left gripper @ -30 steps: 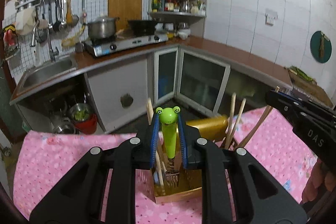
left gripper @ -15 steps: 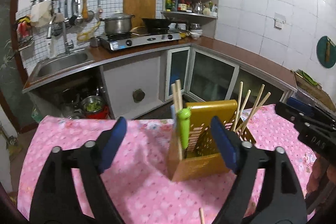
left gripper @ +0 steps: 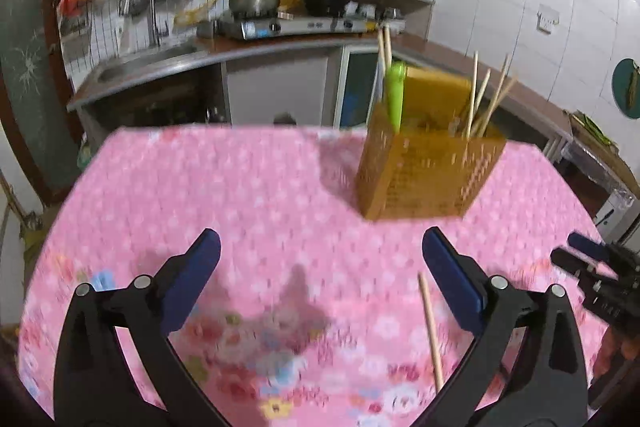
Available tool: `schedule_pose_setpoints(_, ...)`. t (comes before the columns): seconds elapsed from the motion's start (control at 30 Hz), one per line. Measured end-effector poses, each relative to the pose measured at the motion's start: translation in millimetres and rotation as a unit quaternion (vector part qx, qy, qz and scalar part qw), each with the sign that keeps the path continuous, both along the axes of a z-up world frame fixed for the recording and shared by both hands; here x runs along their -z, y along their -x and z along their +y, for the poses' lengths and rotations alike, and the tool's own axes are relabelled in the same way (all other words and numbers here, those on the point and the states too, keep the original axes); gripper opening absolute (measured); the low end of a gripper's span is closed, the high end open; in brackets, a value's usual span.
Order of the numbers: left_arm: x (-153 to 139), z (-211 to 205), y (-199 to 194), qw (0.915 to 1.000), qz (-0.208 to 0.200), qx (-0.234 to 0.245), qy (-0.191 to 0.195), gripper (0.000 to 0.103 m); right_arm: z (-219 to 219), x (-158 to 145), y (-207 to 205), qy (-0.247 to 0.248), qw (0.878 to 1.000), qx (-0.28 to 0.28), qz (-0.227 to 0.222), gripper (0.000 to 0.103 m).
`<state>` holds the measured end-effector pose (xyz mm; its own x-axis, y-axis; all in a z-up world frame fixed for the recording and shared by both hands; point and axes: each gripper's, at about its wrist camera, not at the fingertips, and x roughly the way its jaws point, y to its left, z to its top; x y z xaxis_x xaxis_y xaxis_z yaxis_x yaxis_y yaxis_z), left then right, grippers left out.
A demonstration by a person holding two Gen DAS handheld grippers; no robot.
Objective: Organize utensils
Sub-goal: 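Lower both tools and close the left tool on the last chopstick while the right grasps a wooden spoon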
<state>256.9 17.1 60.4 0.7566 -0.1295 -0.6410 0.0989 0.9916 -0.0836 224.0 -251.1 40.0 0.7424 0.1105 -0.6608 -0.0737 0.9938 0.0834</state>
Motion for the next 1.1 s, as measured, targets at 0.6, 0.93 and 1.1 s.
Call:
schedule_pose_setpoints(0.6,65,-29,2,0.9950,0.098,0.018,-0.013,0.098,38,73,38,0.010,0.994,-0.049,0.096,0.041)
schedule_pose_setpoints(0.93,59,-47,-2,0.9945,0.099,0.033,-0.008,0.097,40,79,28,0.038,0.992,-0.039,0.116,0.009)
schedule_pose_setpoints(1.1,66,-64,-7,0.9923,0.112,0.052,-0.010,0.090,26,77,20,0.040,0.992,-0.027,0.116,0.009)
